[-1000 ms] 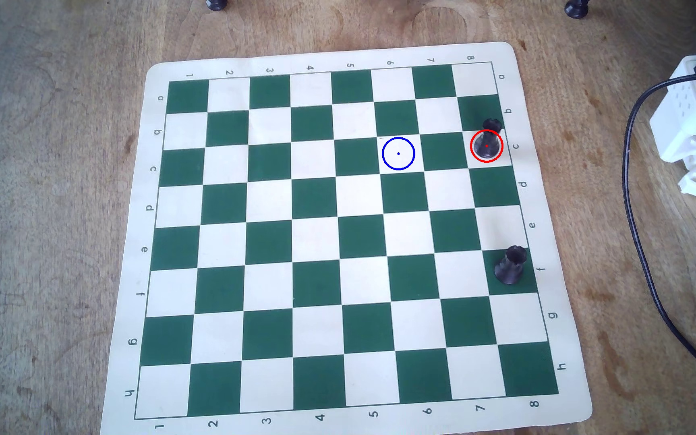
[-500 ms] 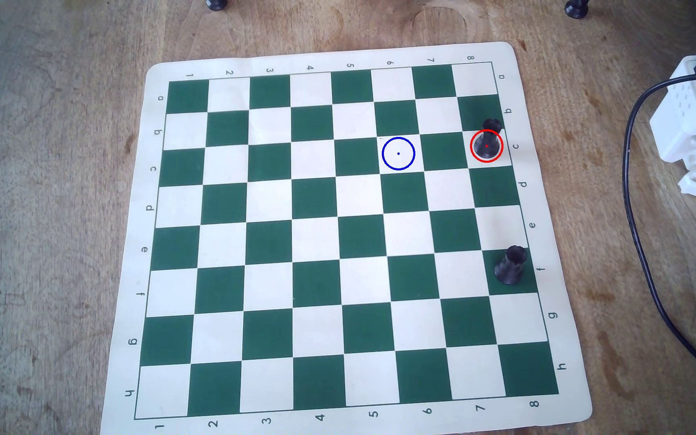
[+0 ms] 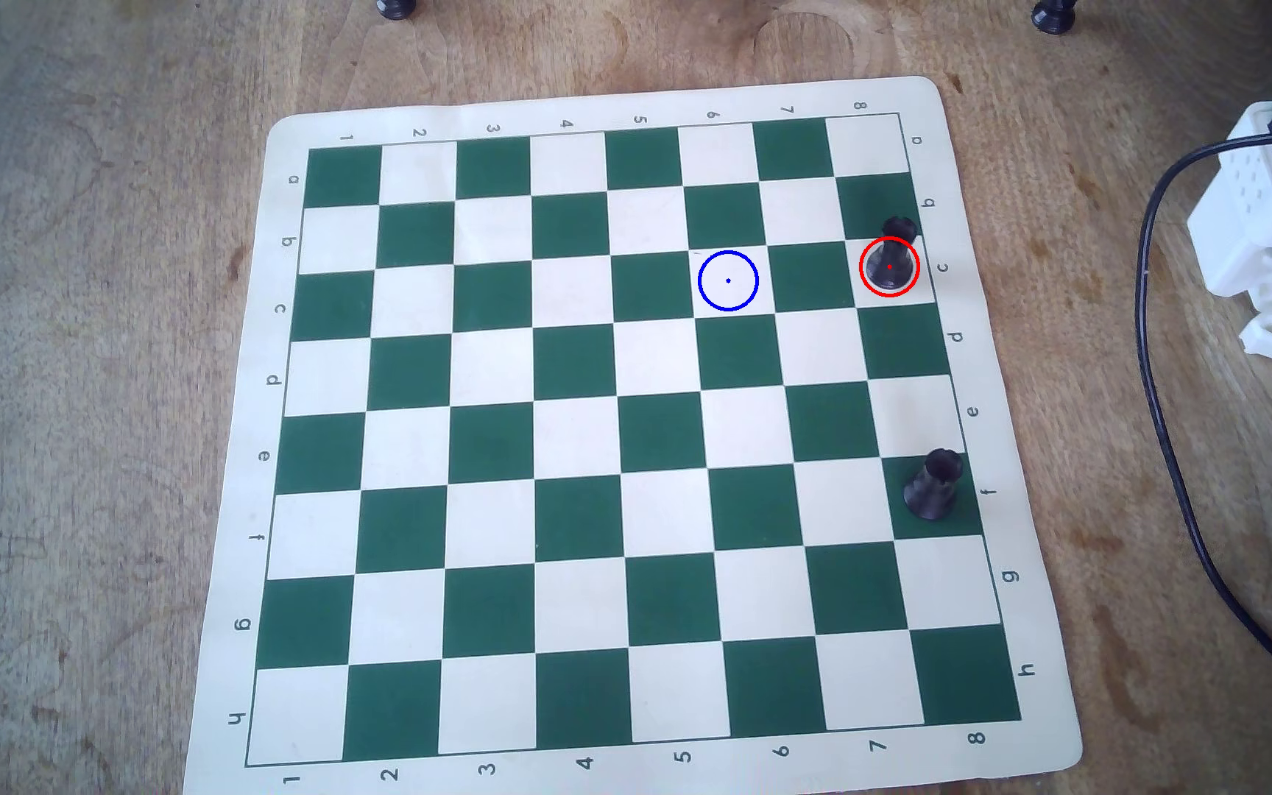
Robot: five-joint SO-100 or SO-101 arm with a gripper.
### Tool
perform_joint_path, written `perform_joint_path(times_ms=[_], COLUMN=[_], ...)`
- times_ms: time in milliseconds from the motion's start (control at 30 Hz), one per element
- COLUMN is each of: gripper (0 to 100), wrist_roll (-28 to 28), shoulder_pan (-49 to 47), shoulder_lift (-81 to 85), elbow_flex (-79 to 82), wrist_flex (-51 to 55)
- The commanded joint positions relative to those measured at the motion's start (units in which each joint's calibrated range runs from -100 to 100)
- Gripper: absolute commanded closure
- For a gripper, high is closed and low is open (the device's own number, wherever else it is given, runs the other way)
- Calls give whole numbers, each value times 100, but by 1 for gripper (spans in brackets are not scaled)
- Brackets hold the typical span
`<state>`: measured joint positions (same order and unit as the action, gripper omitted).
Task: Move the chess piece from red to blue
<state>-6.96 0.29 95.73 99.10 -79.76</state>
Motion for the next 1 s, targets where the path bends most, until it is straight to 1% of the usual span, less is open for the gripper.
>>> perform_joint_path(times_ms=[0,67,133,200,233,333,433,533,633,667,700,833,933,967], gripper=[68,67,64,63,63,63,65,65,66,66,67,68,71,73], wrist_roll=[-186,-161,-117,49,132,254,889,1001,1016,1079,1084,1123,1197,1201], shoulder_pan=[-88,76,186,405,506,663,1085,1030,827,796,741,686,592,592], shoulder_lift=[3,3,3,3,11,3,-14,-6,-6,-6,-31,-6,-167,-260], elbow_flex=[90,90,-9,-299,-717,-1433,-3391,-4144,-4552,-4715,-4760,-4452,-4425,-4443], wrist_flex=[1228,1686,2562,3463,4364,5937,9753,11293,12374,12972,13324,14315,14790,14864])
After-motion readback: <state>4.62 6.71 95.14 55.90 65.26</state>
